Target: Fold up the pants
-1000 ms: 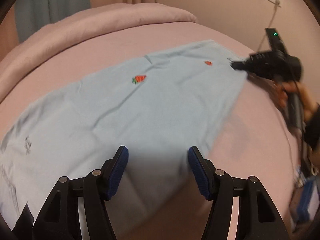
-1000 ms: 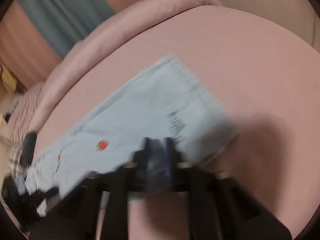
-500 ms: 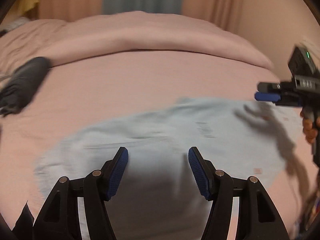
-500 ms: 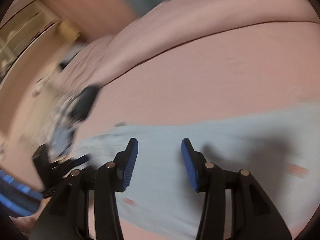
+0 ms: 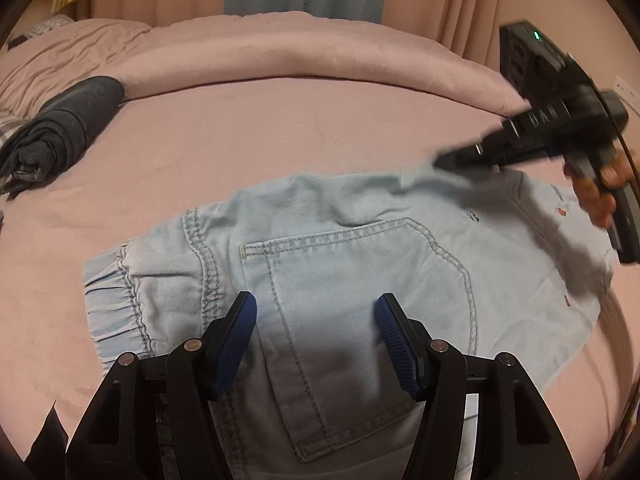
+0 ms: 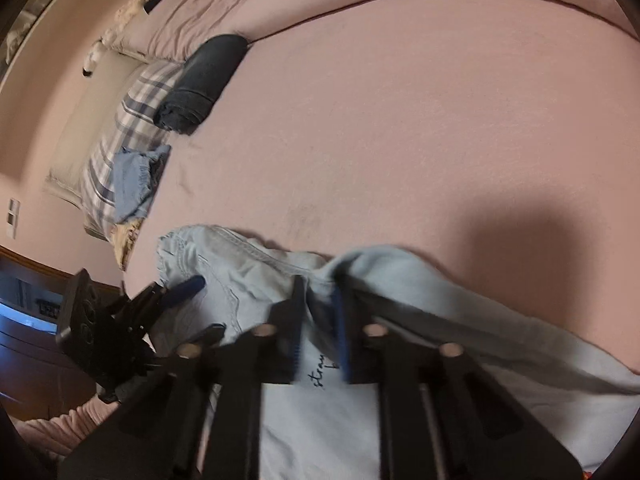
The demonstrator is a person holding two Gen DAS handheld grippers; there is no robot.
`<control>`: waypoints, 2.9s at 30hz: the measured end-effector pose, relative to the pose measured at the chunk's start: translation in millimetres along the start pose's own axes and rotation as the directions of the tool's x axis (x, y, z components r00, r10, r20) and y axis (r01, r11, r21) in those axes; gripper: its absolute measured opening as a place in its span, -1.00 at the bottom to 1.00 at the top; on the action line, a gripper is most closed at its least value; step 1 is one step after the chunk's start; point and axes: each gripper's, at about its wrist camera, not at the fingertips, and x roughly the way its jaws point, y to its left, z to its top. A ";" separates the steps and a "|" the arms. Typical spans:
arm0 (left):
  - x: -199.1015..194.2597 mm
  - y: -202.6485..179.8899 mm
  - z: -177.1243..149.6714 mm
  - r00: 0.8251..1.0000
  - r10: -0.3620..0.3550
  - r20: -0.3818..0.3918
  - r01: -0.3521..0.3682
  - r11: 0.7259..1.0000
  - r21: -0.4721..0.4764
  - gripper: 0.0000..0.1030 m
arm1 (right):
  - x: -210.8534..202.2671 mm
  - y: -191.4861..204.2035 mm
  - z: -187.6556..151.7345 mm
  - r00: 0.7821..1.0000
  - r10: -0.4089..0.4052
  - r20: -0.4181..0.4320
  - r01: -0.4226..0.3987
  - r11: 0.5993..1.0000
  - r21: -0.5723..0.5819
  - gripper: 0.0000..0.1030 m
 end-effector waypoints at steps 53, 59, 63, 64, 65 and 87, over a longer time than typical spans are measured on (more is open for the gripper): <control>-44.6 -25.6 -6.1 0.984 0.145 -0.102 -0.130 0.981 0.143 0.59 | -193.6 -147.5 -257.5 0.527 -0.839 0.138 0.719 0.526 0.454 -0.01; -39.9 -90.3 20.6 0.992 -0.094 -0.085 0.104 0.988 0.118 0.60 | -245.2 -178.6 -316.6 0.627 -0.705 0.331 0.288 0.605 0.742 0.03; -14.1 -141.9 29.5 0.955 -0.259 -0.144 0.273 0.958 0.091 0.60 | -244.3 -193.5 -353.4 0.654 -0.580 0.485 -0.013 0.633 0.774 0.03; -7.1 -155.4 30.1 0.944 -0.289 -0.158 0.305 0.948 0.088 0.60 | -235.7 -189.1 -350.9 0.655 -0.566 0.501 -0.041 0.635 0.771 0.03; -0.4 -165.2 31.0 0.936 -0.311 -0.167 0.328 0.941 0.086 0.60 | -228.6 -183.4 -350.5 0.658 -0.543 0.521 -0.076 0.641 0.764 0.02; 39.4 -161.6 49.5 0.759 -0.640 -0.122 0.566 0.740 -0.364 0.60 | -241.4 -86.3 -247.4 0.522 -0.542 0.659 0.294 0.839 0.457 -0.88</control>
